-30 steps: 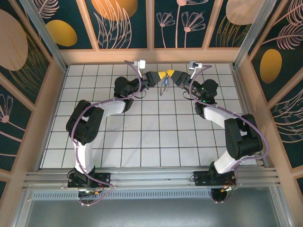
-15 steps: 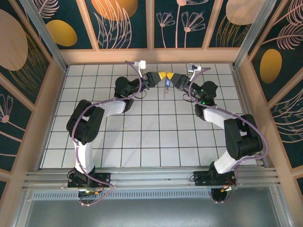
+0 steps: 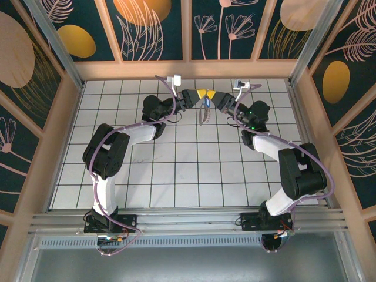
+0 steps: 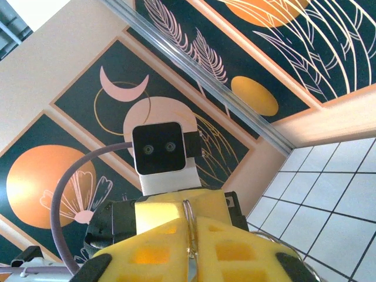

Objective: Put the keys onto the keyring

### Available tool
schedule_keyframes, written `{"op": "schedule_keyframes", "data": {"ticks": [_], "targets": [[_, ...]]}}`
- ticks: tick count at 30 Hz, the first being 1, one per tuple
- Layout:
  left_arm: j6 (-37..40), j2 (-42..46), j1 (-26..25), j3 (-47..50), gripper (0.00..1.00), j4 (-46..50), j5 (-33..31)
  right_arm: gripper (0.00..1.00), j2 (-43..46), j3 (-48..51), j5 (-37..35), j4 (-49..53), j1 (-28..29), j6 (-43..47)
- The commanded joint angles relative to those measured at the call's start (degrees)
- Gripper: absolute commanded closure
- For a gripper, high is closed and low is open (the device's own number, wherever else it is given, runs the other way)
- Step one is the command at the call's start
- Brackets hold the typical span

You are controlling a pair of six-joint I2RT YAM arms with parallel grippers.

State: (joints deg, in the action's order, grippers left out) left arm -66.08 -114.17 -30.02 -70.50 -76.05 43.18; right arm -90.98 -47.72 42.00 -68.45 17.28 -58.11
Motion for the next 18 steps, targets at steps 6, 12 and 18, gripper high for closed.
{"op": "schedule_keyframes", "data": {"ticks": [6, 12, 18], "targets": [[1.13, -0.17, -0.39, -1.75, 1.00, -2.22, -0.09, 1.00, 0.38, -1.31, 1.33, -0.54, 0.74, 1.78], [4.33, 1.65, 0.50, -2.09, 0.76, 1.59, 0.59, 1.00, 1.40, -2.44, 3.25, 4.04, -1.64, 4.97], [10.69, 3.09, 3.49, -4.15, 0.64, 11.20, 3.35, 1.00, 0.02, -8.29, 10.80, 12.69, -4.91, 9.95]]}}
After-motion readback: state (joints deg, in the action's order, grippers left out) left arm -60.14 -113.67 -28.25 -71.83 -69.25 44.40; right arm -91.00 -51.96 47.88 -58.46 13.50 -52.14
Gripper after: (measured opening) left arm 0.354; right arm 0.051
